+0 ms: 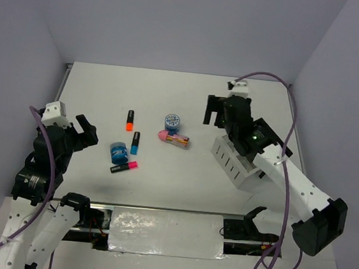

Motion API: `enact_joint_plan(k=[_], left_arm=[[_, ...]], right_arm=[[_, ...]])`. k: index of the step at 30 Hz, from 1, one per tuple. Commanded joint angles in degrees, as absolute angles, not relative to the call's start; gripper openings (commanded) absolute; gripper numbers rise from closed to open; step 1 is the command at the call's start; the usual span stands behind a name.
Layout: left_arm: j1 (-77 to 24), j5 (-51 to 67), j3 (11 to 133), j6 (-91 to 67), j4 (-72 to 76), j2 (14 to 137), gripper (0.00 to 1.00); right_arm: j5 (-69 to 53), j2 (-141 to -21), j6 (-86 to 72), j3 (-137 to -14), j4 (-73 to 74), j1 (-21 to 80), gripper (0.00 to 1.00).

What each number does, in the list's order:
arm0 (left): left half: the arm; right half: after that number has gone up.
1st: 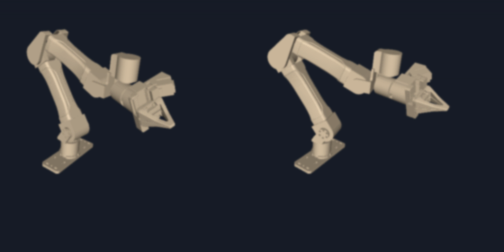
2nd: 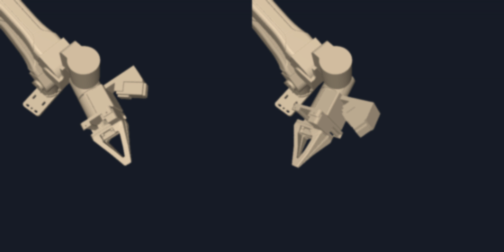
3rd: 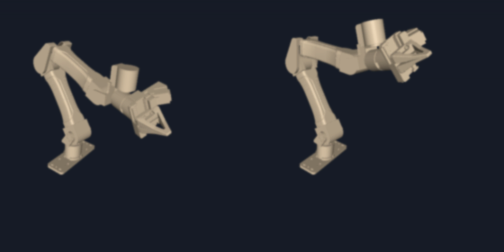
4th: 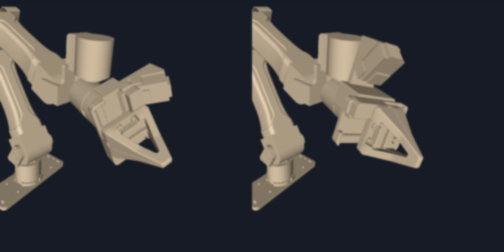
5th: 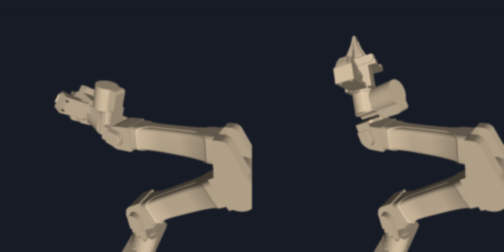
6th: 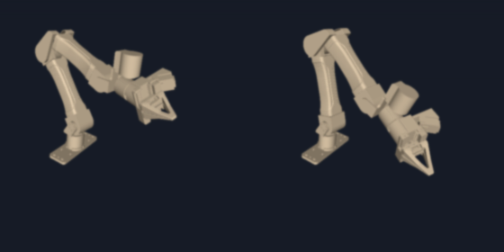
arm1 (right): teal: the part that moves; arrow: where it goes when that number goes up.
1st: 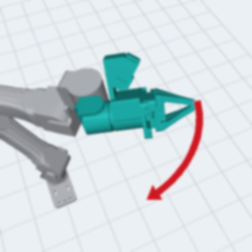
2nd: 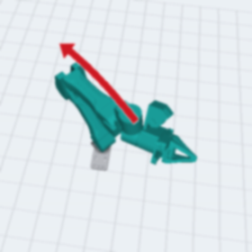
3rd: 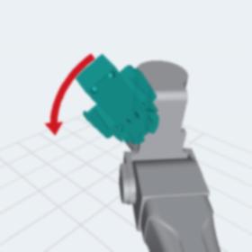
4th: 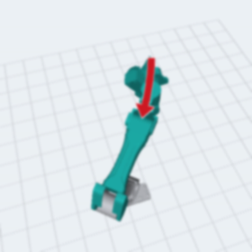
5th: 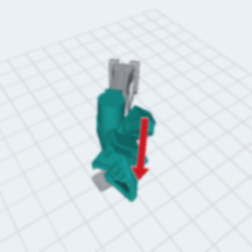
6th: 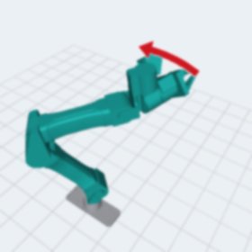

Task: Sort the stationery into containers
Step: Pick up the stationery from the center of the board.

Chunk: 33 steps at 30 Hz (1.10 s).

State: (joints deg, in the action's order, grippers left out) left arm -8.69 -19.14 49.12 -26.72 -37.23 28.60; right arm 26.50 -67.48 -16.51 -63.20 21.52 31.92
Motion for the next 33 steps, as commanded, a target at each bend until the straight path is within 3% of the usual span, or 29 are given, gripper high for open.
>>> enact_joint_plan(k=[1,14,33], left_arm=[[-8.3,-18.8,49.4,-25.4,-34.5,29.2,0.99],[-8.4,-19.2,49.5,-25.6,-34.7,28.7,0.99],[-8.4,-18.8,49.4,-25.4,-34.5,27.7,0.99]], right_arm=[[12.6,-75.5,-11.7,-66.3,14.2,34.9,1.00],[14.7,-111.0,-9.0,-93.2,18.1,39.8,1.00],[10.5,-120.0,-11.3,-92.6,19.0,40.1,0.99]])
